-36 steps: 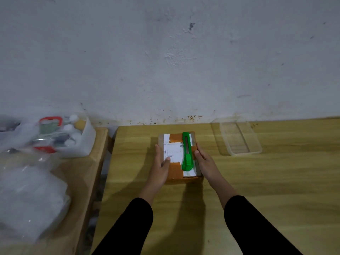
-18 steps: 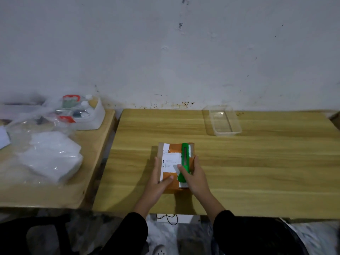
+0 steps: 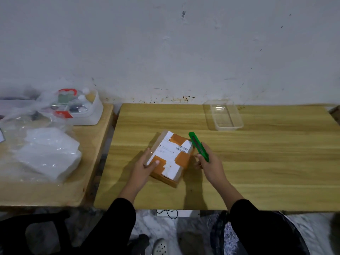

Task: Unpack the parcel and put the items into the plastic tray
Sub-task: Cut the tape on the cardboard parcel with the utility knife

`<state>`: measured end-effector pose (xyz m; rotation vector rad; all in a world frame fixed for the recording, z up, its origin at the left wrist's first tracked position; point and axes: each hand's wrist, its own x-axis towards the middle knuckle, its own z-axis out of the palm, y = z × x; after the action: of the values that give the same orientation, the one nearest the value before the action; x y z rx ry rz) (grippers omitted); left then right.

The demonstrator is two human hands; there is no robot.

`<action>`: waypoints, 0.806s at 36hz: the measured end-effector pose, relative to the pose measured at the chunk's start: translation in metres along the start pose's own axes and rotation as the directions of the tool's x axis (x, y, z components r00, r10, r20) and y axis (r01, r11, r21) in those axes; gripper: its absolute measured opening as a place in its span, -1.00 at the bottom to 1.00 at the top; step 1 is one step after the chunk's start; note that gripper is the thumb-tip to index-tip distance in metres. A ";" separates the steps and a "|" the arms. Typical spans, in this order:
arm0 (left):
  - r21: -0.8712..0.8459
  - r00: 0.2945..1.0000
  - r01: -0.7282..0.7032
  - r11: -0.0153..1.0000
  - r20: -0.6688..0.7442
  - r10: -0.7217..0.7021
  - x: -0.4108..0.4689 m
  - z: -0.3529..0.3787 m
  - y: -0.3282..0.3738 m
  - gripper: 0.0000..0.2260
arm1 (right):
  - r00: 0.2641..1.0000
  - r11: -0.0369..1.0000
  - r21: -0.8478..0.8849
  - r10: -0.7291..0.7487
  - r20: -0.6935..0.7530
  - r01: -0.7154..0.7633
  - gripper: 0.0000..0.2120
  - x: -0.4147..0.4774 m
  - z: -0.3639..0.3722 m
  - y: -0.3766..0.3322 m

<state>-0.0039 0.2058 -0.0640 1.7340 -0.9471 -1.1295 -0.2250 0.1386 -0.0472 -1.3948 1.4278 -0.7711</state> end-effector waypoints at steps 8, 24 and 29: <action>-0.026 0.930 0.087 0.996 -0.357 -0.090 0.043 -0.007 0.011 -0.48 | 0.995 0.985 0.168 0.021 0.095 -0.037 -0.46 0.030 0.010 -0.014; 0.215 0.935 0.035 0.976 -0.352 0.044 0.101 0.007 0.023 -0.54 | 0.994 1.000 0.029 -0.008 -0.108 0.011 -0.62 0.067 0.026 -0.015; 0.220 0.956 0.015 0.975 -0.289 0.050 0.098 0.005 0.018 -0.49 | 0.992 1.000 -0.013 -0.015 -0.122 0.014 -0.63 0.067 0.028 -0.017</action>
<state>0.0196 0.1095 -0.0785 2.0014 -0.9256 -0.7470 -0.1847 0.0755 -0.0547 -1.3886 1.5197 -0.8714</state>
